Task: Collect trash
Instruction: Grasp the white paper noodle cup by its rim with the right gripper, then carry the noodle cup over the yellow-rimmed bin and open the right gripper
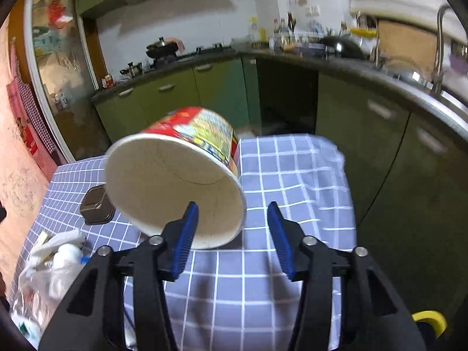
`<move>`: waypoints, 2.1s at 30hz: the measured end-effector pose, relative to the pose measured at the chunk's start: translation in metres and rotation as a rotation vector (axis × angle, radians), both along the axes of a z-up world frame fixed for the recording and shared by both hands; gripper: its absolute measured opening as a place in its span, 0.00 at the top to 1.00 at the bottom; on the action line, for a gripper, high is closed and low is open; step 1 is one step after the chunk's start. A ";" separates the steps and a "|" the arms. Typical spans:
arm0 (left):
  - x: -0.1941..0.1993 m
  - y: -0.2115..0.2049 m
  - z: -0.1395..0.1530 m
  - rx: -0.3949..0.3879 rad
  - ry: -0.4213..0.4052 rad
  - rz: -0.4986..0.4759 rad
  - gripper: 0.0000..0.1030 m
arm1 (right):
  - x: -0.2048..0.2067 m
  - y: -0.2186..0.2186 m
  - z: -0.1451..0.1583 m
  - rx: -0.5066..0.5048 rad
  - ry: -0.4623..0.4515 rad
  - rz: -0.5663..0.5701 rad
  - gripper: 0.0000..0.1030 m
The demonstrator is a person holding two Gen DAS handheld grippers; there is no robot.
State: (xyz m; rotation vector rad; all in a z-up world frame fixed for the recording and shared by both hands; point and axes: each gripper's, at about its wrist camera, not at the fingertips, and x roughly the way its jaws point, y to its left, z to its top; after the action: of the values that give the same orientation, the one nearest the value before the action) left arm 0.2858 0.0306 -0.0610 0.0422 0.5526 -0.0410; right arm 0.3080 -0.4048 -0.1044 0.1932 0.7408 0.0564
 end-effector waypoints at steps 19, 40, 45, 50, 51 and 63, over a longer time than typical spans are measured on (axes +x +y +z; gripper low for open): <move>-0.012 -0.011 -0.014 0.021 -0.012 -0.047 0.04 | 0.023 0.000 0.011 0.099 -0.001 -0.023 0.95; -0.071 -0.015 0.030 -0.017 -0.081 -0.104 0.04 | -0.206 -0.185 0.093 0.095 0.263 -0.266 0.96; -0.104 -0.025 0.039 -0.019 -0.075 -0.115 0.04 | -0.218 -0.212 0.024 0.102 0.418 -0.282 0.96; -0.136 -0.038 0.043 -0.013 -0.063 -0.128 0.04 | -0.201 -0.219 -0.044 0.070 0.523 -0.288 0.96; -0.141 -0.040 0.042 -0.009 -0.060 -0.130 0.04 | -0.197 -0.219 -0.055 0.069 0.543 -0.284 0.96; -0.157 -0.060 0.034 0.013 0.008 -0.163 0.04 | -0.160 -0.213 -0.124 0.018 0.673 -0.264 0.88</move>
State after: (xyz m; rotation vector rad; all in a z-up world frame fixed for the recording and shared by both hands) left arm 0.1283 -0.0289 -0.0268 0.1002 0.5566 -0.1967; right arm 0.1484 -0.6175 -0.2285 0.3317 1.3780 -0.2662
